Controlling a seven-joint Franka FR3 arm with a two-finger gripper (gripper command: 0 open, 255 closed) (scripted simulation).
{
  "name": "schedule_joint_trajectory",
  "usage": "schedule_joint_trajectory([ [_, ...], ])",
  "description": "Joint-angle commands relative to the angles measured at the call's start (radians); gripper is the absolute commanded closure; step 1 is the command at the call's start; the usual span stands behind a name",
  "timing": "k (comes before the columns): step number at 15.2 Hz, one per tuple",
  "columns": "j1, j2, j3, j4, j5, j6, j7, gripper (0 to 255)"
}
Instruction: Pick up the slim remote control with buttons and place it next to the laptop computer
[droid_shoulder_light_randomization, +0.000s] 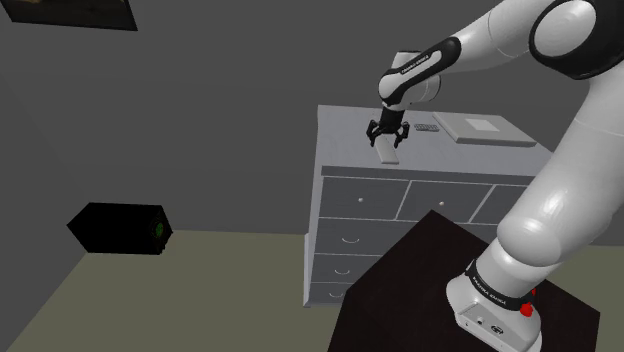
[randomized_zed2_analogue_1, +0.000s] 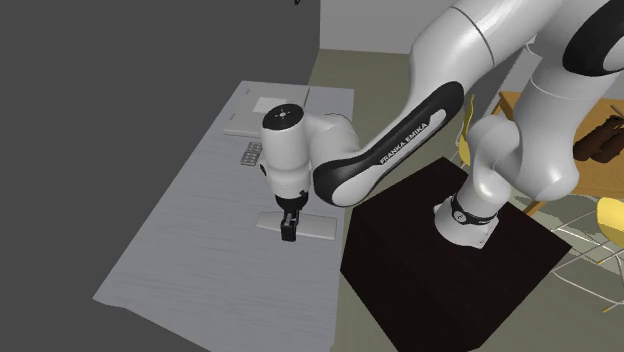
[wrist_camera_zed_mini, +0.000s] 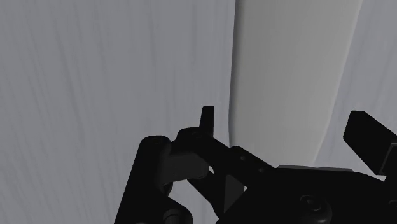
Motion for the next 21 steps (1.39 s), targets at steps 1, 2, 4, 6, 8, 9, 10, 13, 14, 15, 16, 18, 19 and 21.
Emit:
schedule_joint_trajectory([
  [1,-0.001,0.005,0.0,-0.003,0.001,0.009,-0.002,0],
  [2,-0.001,0.005,0.0,-0.003,0.001,0.009,-0.002,0],
  [4,-0.001,0.005,0.0,-0.003,0.001,0.009,-0.002,0],
  [6,-0.001,0.005,0.0,-0.003,0.001,0.009,-0.002,0],
  [8,-0.001,0.005,0.0,-0.003,0.001,0.009,-0.002,255],
  [9,-0.001,0.005,0.0,-0.003,0.001,0.009,-0.002,255],
  [10,-0.001,0.005,0.0,-0.003,0.001,0.009,-0.002,255],
  [13,-0.001,0.005,0.0,-0.003,0.001,0.009,-0.002,255],
  [14,-0.001,0.005,0.0,-0.003,0.001,0.009,-0.002,255],
  [15,-0.001,0.005,0.0,-0.003,0.001,0.009,-0.002,255],
  [16,-0.001,0.005,0.0,-0.003,0.001,0.009,-0.002,255],
  [18,0.0,-0.003,0.0,0.001,-0.001,-0.003,0.0,255],
  [19,0.0,-0.012,-0.001,0.005,-0.003,-0.016,0.001,255],
  [21,0.0,-0.027,-0.001,0.015,-0.006,-0.041,0.003,255],
])
